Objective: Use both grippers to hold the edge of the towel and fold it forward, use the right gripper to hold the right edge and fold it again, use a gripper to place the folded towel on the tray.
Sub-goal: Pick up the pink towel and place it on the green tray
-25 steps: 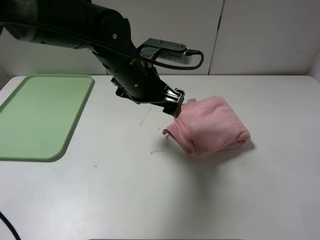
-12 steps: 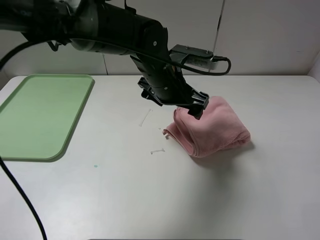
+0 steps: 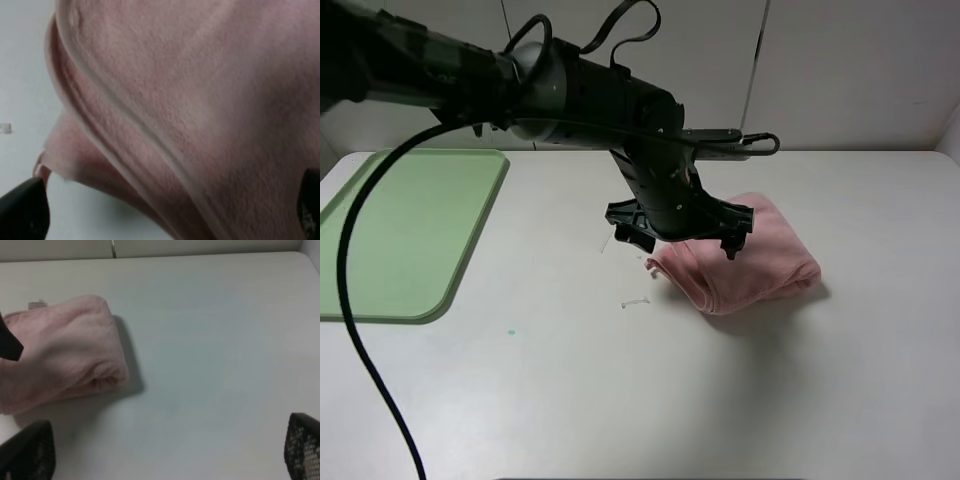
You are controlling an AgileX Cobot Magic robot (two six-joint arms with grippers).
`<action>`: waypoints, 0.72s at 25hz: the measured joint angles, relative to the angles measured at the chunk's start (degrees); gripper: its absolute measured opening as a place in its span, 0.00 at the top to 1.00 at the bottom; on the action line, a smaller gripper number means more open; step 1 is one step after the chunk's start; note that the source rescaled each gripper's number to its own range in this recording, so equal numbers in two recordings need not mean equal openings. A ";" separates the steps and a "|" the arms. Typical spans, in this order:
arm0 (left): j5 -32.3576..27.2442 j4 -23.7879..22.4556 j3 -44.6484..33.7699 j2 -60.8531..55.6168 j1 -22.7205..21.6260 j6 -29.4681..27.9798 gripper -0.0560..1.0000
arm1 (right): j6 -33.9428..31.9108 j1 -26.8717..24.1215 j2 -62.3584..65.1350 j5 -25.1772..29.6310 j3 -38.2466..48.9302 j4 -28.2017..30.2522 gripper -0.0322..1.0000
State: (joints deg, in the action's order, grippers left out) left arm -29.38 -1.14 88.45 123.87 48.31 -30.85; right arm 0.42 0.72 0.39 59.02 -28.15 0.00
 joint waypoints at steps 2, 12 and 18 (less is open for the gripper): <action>0.08 0.00 0.55 1.13 0.00 -1.77 0.00 | 0.00 0.00 0.00 0.00 0.00 0.00 0.00; 2.72 0.73 6.00 7.05 0.00 -4.65 0.00 | -0.42 0.00 0.00 0.00 0.00 0.41 0.00; 3.02 1.14 8.20 9.76 0.00 -4.86 0.00 | -0.42 0.00 0.00 0.00 0.00 0.89 0.00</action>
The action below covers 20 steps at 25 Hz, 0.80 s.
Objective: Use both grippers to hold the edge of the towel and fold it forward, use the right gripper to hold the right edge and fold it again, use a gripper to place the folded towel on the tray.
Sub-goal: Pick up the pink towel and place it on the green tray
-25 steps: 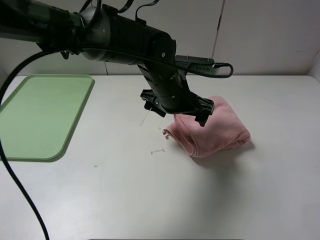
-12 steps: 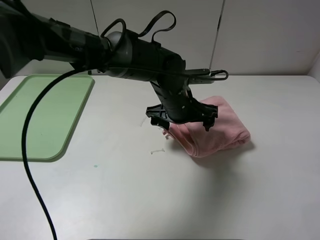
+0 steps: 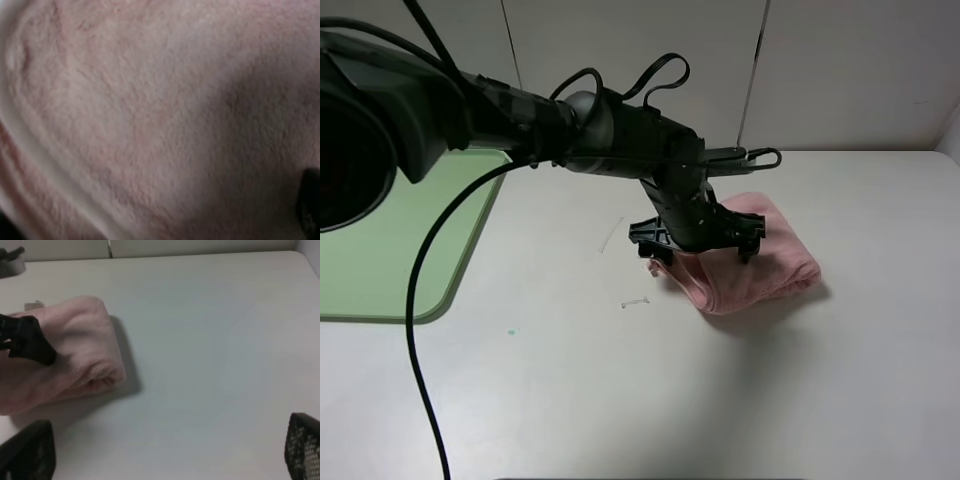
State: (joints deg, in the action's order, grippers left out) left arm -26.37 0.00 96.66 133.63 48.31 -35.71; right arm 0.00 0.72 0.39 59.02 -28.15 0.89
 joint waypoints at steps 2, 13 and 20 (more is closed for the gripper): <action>-0.05 0.00 1.03 1.05 0.00 0.00 0.00 | -0.30 0.00 0.00 0.00 0.00 0.00 0.00; -0.22 0.00 2.31 2.06 0.00 0.15 0.09 | -1.12 0.00 0.00 0.00 0.00 0.38 0.00; -0.11 0.00 2.31 2.12 0.04 0.19 0.50 | -1.12 0.00 0.00 0.00 0.00 0.38 0.00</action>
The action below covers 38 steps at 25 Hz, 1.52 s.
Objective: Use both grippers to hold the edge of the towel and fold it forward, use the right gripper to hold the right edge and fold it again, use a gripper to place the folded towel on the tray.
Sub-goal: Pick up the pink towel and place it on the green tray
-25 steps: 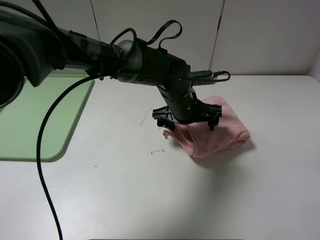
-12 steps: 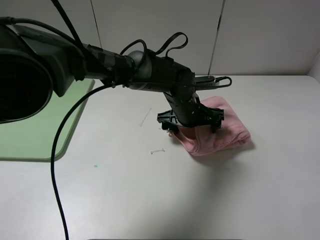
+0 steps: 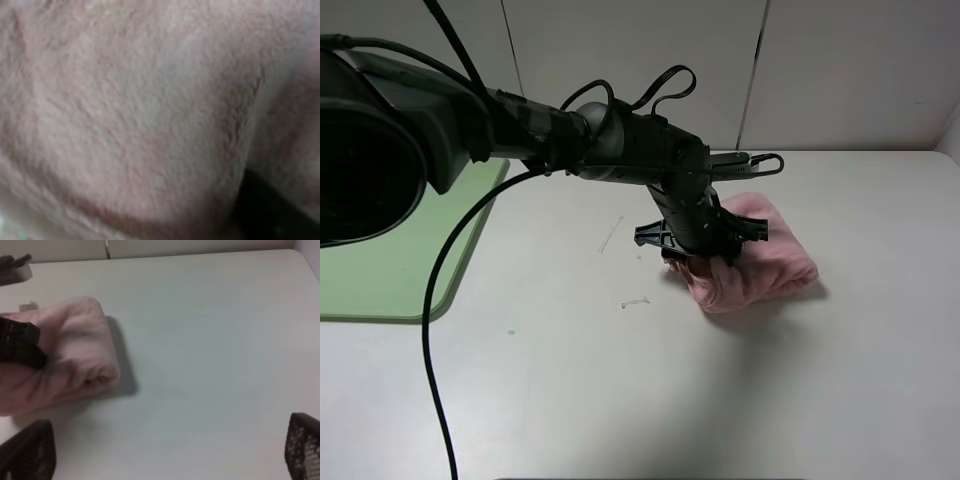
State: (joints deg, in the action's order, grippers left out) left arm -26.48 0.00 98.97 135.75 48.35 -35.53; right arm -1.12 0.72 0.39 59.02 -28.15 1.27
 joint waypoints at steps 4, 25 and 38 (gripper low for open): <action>0.17 0.00 0.00 0.00 0.00 0.00 0.73 | 0.00 0.00 0.00 0.00 0.00 0.00 0.00; -15.45 -0.35 0.00 -4.98 -3.46 9.79 0.82 | -0.05 0.00 0.00 0.00 0.00 0.02 0.00; -25.50 -6.12 0.00 -11.03 -6.81 14.27 0.82 | -0.05 0.00 0.00 0.00 0.00 0.02 0.00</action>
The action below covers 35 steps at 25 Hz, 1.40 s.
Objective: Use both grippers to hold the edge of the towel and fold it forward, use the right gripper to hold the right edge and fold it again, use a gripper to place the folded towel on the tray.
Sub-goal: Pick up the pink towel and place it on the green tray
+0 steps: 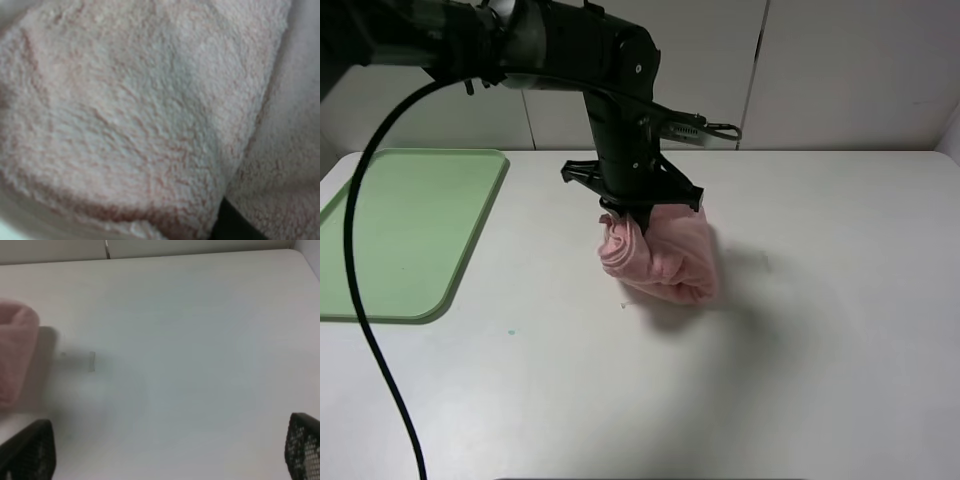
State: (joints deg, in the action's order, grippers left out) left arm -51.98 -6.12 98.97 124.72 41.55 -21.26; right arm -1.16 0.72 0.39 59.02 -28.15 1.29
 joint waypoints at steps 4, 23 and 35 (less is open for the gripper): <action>-2.34 -1.36 0.00 -2.29 -1.64 1.58 0.82 | 0.00 0.00 0.00 0.00 0.00 0.00 0.00; -9.72 -1.76 -0.60 -8.67 -11.35 9.42 0.82 | 0.00 0.00 0.00 0.00 0.00 0.00 0.00; -7.29 -4.38 -11.58 -18.90 -20.40 9.76 0.82 | 0.00 0.00 0.00 0.00 0.00 0.00 0.00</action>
State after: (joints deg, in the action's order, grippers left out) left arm -59.27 -10.50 87.39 105.82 21.14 -11.49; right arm -1.16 0.72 0.39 59.02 -28.15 1.29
